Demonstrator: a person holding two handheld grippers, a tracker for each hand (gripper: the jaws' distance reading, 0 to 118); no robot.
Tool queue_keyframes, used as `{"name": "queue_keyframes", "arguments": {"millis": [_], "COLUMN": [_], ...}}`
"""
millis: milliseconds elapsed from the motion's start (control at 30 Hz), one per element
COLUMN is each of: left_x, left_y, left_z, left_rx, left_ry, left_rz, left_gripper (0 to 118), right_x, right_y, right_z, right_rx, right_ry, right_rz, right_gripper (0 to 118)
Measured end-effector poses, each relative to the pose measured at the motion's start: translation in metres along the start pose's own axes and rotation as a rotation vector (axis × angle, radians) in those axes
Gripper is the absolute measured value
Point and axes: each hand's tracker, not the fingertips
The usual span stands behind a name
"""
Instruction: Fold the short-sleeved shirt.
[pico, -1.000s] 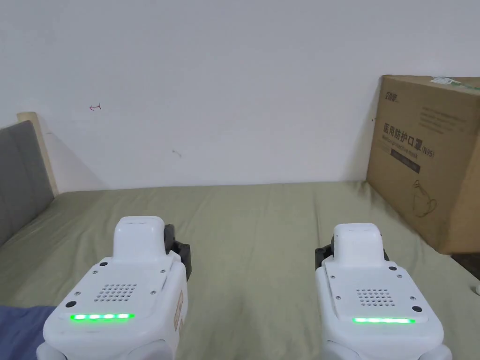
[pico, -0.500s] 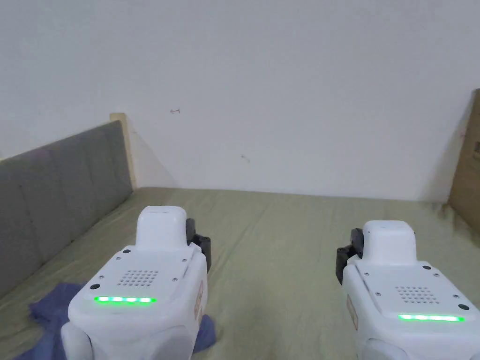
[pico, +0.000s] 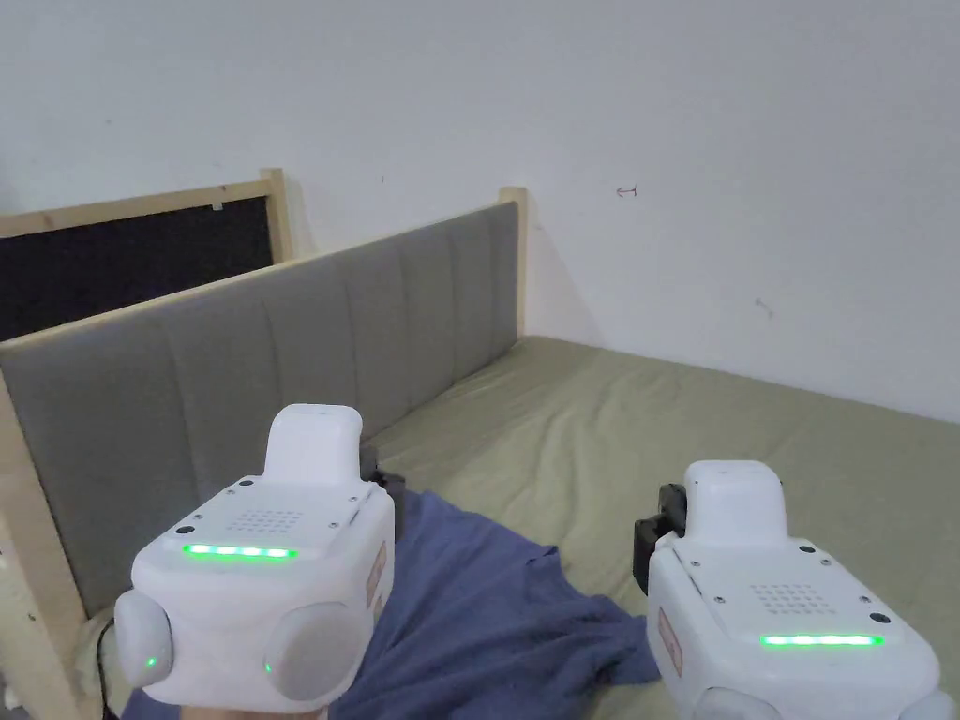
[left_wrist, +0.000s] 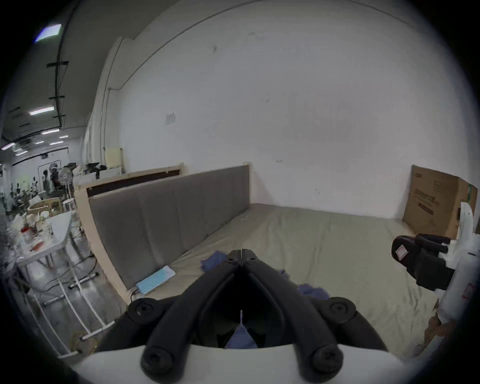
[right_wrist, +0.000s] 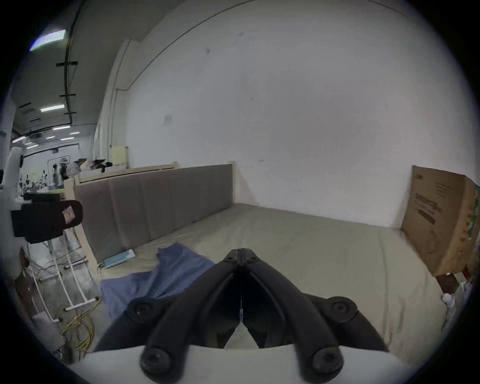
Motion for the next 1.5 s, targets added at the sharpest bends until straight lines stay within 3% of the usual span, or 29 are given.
{"name": "queue_keyframes", "arguments": {"millis": [167,200,233,300,333,433,567,633,700,767,867,900,933,967,1133,1233,1333,1400,1433,1500], "left_x": [0.0,0.005,0.009,0.016,0.019,0.033,0.054,0.062,0.069,0.069,0.057,0.055,0.053,0.051,0.048,0.051,0.086,0.111,0.126,0.168], "left_y": [-0.033,-0.045,-0.057,-0.082,-0.094,-0.122,-0.15,-0.169,-0.185,-0.167,-0.154,-0.152,-0.152,-0.153,-0.138,-0.105,-0.067,-0.043,-0.032,-0.013], "left_z": [-0.08,-0.103,-0.123,-0.161,-0.179,-0.21,-0.242,-0.261,-0.272,-0.272,-0.271,-0.27,-0.27,-0.269,-0.262,-0.252,-0.235,-0.224,-0.217,-0.203], "left_rx": [-0.297,-0.371,-0.446,-0.527,-0.602,-0.697,-0.786,-0.874,-0.996,-0.986,-0.978,-0.966,-0.962,-0.969,-0.962,-0.903,-0.825,-0.784,-0.763,-0.729], "left_ry": [-0.109,-0.112,-0.126,-0.139,-0.156,-0.178,-0.126,-0.141,-0.119,-0.145,-0.185,-0.196,-0.201,-0.14,-0.185,-0.26,-0.254,-0.351,-0.431,-0.537], "left_rz": [0.059,0.063,0.057,0.102,0.119,0.135,-0.003,0.006,-0.008,-0.03,-0.003,0.021,0.058,0.094,0.112,0.234,-0.001,0.024,0.117,0.123], "left_gripper": [0,12,33,106,117,114,113,113,108,104,58,24,5,5,5,5,5,5,5,5], "right_x": [-0.001,0.0,0.004,0.012,0.017,0.034,0.052,0.061,0.07,0.078,0.087,0.089,0.092,0.094,0.103,0.116,0.133,0.146,0.154,0.171], "right_y": [-0.015,-0.02,-0.024,-0.033,-0.037,-0.047,-0.059,-0.064,-0.069,-0.073,-0.079,-0.08,-0.081,-0.081,-0.079,-0.072,-0.061,-0.053,-0.049,-0.041], "right_z": [-0.017,-0.02,-0.025,-0.03,-0.033,-0.041,-0.047,-0.05,-0.052,-0.054,-0.058,-0.057,-0.056,-0.054,-0.038,-0.026,-0.008,0.006,0.013,0.03], "right_rx": [-0.062,-0.077,-0.094,-0.121,-0.138,-0.188,-0.221,-0.234,-0.258,-0.276,-0.305,-0.309,-0.314,-0.312,-0.301,-0.281,-0.239,-0.21,-0.192,-0.167], "right_ry": [0.019,0.016,0.011,0.006,0.0,-0.013,-0.055,-0.063,-0.072,-0.076,-0.09,-0.096,-0.096,-0.095,-0.112,-0.132,-0.166,-0.204,-0.227,-0.264], "right_rz": [-0.005,-0.012,-0.02,-0.039,-0.052,-0.083,-0.06,-0.061,-0.101,-0.141,-0.19,-0.208,-0.228,-0.244,-0.231,-0.246,-0.27,-0.259,-0.257,-0.272], "right_gripper": [0,0,0,0,0,0,0,0,0,0,0,0,0,0,0,0,0,0,0,0]}}
